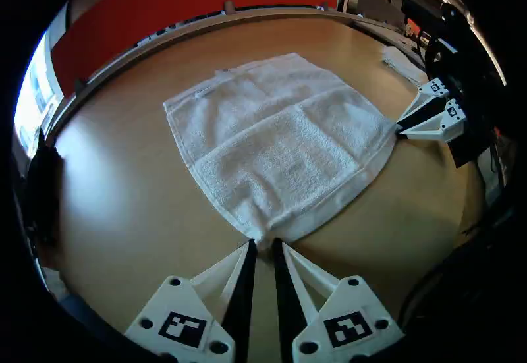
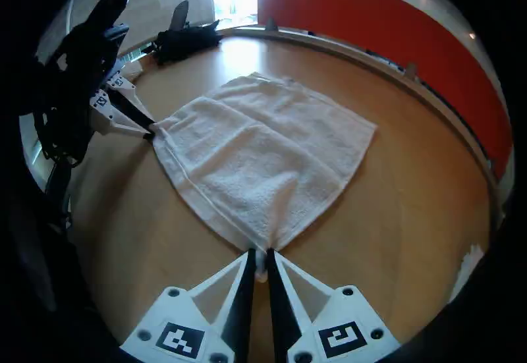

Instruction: Fold towel

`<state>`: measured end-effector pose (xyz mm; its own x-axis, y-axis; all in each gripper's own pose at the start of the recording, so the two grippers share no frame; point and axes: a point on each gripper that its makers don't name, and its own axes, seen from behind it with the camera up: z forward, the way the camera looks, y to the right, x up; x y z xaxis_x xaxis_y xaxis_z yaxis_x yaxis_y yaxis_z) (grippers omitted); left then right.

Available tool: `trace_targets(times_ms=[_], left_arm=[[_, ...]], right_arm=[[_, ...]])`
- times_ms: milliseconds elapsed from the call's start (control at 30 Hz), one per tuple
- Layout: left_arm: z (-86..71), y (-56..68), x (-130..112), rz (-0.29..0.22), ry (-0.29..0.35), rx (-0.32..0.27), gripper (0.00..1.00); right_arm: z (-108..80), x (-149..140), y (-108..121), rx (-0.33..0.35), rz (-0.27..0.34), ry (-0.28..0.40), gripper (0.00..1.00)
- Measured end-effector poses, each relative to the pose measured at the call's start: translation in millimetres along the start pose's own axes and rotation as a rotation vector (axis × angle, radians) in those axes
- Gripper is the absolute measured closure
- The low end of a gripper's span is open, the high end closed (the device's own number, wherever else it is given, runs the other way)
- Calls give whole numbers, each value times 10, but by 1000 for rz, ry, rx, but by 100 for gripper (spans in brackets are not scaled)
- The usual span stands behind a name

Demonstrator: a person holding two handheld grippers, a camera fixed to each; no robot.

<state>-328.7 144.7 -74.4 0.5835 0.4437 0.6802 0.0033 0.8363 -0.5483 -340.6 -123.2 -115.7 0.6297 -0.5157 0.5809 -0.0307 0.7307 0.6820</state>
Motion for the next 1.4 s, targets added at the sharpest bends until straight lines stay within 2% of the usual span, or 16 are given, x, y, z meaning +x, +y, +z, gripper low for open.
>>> trace_targets(times_ms=[100,300,500,867,1400], left_arm=[[-2,1,7,-14,0,-5,88],[-19,16,19,-29,1,-8,90],[-130,42,77,-49,12,-8,90],[-512,51,318,-100,59,-23,90],[-1019,127,620,-124,102,-59,90]], right_arm=[[-1,8,-18,5,-2,-1,87],[-41,54,-2,-4,-5,12,87],[-144,165,21,-18,-10,39,87],[-489,452,29,-31,-31,96,87],[-987,777,-30,-13,-24,137,87]])
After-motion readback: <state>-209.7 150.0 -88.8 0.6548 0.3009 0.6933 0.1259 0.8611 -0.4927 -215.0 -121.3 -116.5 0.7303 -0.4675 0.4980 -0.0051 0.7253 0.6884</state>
